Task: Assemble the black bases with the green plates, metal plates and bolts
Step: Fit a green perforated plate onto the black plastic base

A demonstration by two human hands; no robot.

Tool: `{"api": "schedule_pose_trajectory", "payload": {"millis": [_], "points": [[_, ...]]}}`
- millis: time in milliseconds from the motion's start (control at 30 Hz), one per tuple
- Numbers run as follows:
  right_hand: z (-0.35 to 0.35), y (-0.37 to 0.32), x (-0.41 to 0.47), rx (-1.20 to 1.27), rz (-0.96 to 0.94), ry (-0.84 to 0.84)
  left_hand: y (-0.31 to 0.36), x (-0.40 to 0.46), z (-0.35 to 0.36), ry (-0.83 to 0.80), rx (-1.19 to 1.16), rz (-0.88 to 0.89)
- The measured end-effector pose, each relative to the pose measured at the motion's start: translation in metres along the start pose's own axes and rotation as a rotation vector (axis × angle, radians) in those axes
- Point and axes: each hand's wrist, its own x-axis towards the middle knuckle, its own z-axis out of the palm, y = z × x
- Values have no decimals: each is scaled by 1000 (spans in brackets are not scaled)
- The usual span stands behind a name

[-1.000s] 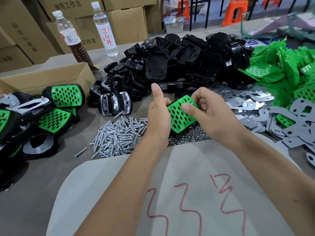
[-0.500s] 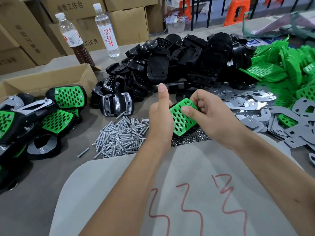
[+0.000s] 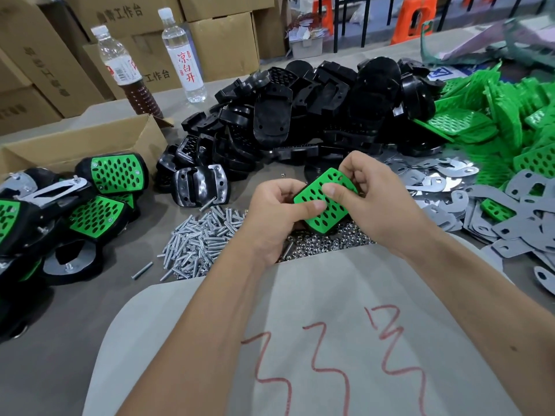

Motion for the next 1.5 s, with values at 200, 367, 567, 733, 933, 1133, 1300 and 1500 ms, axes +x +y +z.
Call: {"api": "schedule_pose_trajectory", "payload": {"millis": [200,367,567,733,933,1133,1300,1500], "points": [[-3,0,-2,66,-3,25,3,-2,0,-4,-53,20],[-11,1,1,227,71,-58,3,-4,-3,-76,-134,15],[-18,5,4,412,52,-21,-1,1,1,-98,-186,-2],[-17,7,5,498,78,68,-1,4,1,-8,-229,-3],[-12,9,5,507,112,62,-4,7,4,92,-139,42],[-19,8,6,537,238,-97,-4,5,0,59,-95,51],[-18,8,6,514,221,21,-6,6,5,68,-100,41],[-11,4,4,499,152,88,-5,10,11,153,-107,-26]]}}
